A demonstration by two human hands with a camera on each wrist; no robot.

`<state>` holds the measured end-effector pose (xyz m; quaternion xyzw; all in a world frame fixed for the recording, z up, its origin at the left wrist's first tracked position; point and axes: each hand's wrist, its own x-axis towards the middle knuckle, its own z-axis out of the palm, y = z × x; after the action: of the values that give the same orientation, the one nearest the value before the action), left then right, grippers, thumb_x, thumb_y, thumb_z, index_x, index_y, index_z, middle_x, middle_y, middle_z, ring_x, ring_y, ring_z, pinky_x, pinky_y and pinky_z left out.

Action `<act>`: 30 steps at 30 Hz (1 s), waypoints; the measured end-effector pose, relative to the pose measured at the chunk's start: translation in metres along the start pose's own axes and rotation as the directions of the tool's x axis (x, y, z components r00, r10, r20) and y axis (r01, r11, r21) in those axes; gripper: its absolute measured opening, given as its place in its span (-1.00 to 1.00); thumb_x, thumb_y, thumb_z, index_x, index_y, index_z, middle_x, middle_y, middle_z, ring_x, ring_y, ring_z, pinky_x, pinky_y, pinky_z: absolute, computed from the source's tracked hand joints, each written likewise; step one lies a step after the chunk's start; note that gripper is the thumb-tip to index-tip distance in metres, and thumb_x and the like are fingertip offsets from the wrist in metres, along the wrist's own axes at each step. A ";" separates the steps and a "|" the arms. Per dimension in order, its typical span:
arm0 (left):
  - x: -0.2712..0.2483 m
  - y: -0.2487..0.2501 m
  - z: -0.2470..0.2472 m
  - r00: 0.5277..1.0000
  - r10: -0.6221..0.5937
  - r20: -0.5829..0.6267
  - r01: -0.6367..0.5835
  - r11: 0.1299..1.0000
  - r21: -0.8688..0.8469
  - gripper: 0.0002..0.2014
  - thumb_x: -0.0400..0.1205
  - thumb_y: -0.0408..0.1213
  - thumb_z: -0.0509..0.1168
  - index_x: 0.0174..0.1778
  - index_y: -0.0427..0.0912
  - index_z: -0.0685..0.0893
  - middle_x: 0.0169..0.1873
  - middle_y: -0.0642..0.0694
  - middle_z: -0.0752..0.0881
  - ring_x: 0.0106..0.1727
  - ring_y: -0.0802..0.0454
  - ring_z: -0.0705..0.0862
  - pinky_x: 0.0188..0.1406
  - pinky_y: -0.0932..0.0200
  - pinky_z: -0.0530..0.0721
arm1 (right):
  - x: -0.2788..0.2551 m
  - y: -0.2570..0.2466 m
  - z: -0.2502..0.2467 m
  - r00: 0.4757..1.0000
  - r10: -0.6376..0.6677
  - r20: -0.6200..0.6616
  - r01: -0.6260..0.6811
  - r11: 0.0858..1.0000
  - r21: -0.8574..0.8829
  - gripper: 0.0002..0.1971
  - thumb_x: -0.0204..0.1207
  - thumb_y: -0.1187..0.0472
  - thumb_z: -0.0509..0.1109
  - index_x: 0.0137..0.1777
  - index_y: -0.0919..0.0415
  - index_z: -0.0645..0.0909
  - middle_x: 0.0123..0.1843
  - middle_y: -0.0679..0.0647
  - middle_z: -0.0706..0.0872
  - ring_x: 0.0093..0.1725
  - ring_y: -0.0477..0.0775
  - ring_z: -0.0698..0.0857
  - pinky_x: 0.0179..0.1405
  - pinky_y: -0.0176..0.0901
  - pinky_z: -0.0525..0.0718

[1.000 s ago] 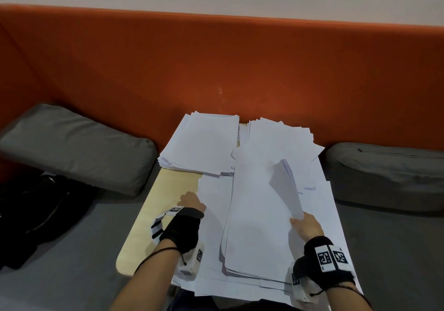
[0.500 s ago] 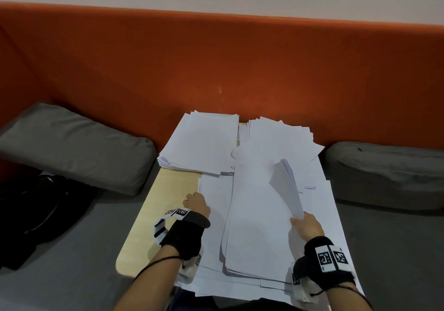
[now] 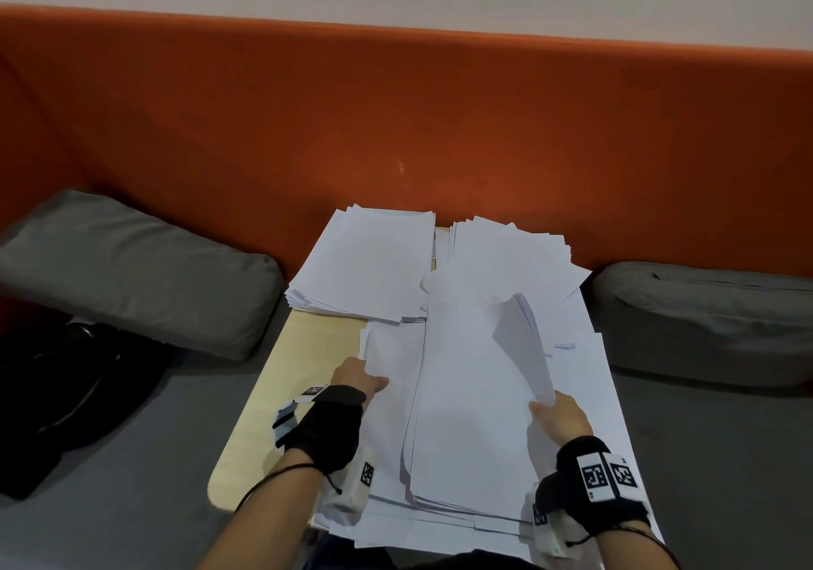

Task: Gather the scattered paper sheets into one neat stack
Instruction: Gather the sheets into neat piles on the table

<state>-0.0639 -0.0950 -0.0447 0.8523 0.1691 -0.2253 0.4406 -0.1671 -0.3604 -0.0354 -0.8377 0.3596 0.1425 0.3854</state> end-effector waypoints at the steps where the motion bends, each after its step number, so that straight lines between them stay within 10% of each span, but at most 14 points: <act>1: 0.000 0.001 -0.001 1.000 0.023 -0.008 -0.023 1.000 0.001 -0.44 0.50 -0.31 0.45 0.36 -0.48 0.46 0.33 -0.33 0.58 0.32 -0.26 0.58 0.37 -0.02 0.56 | 0.000 0.000 0.000 1.000 0.003 0.000 -0.003 1.000 0.004 -0.65 0.62 0.24 0.21 0.36 0.35 0.49 0.27 0.32 0.63 0.13 0.27 0.59 0.05 -0.13 0.43; 9: -0.004 -0.010 -0.001 0.996 0.048 0.072 -0.032 0.975 -0.221 -0.59 0.54 -0.39 0.40 0.29 -0.41 0.56 0.20 -0.29 0.67 0.17 -0.20 0.64 0.20 0.09 0.55 | 0.000 0.000 0.000 1.000 0.001 -0.001 -0.001 1.000 0.010 -0.63 0.61 0.23 0.22 0.37 0.35 0.49 0.27 0.32 0.63 0.13 0.27 0.59 0.18 -0.05 0.50; 17: -0.006 0.010 0.002 0.989 0.114 -0.098 -0.133 0.969 -0.208 -0.73 0.51 -0.51 0.35 0.12 -0.51 0.64 0.12 -0.27 0.70 -0.06 -0.07 0.59 -0.05 0.13 0.56 | 0.003 0.004 -0.006 1.000 -0.017 0.007 0.017 0.998 0.062 -0.64 0.59 0.28 0.26 0.35 0.39 0.51 0.25 0.33 0.65 0.18 0.30 0.61 0.16 -0.06 0.50; 30: 0.000 0.028 0.001 0.995 0.053 -0.086 -0.048 0.997 0.056 -0.54 0.59 -0.28 0.32 0.38 -0.40 0.48 0.37 -0.33 0.51 0.41 -0.27 0.46 0.44 -0.02 0.45 | 0.007 0.015 -0.007 0.999 0.001 0.032 -0.004 0.998 0.069 -0.62 0.59 0.23 0.28 0.36 0.39 0.49 0.25 0.32 0.65 0.06 0.20 0.57 0.18 -0.04 0.50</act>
<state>-0.0503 -0.1109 -0.0264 0.8770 0.1605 -0.1808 0.4153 -0.1736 -0.3758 -0.0427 -0.8211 0.3593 0.1437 0.4196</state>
